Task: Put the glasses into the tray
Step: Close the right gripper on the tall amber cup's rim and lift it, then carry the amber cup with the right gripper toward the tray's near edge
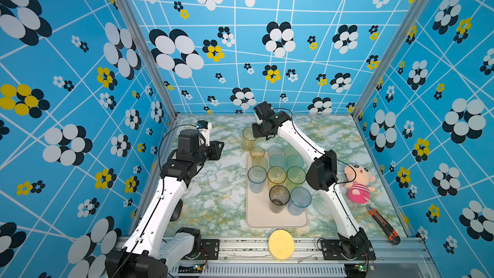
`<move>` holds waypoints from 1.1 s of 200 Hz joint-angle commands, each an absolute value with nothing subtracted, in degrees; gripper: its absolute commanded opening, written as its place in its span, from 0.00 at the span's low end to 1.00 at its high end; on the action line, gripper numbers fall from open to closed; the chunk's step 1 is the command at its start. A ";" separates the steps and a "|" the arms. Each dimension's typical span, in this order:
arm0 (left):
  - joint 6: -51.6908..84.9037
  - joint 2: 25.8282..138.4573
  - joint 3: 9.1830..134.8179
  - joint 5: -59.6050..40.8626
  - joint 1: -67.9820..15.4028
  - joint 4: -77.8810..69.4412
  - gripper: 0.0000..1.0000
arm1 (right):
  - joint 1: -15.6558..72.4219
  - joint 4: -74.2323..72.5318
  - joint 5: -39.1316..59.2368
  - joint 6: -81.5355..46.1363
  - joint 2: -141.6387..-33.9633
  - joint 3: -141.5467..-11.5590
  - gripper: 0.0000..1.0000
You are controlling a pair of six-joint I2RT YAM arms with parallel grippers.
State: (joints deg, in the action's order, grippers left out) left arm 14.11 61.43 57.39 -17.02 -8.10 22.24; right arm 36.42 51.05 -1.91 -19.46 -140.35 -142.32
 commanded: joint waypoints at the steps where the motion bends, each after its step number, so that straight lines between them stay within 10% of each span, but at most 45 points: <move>1: 12.87 61.90 56.77 -15.78 -7.65 22.52 0.35 | 37.39 43.78 3.83 -18.24 -135.09 -138.79 0.00; 88: 12.57 61.26 57.78 -14.76 -7.65 23.89 0.36 | 41.38 31.08 13.51 -11.22 -108.89 -111.21 0.00; 220: 10.72 58.46 65.44 -11.60 -7.65 31.96 0.37 | 59.43 48.54 1.52 -2.87 -89.48 -95.57 0.01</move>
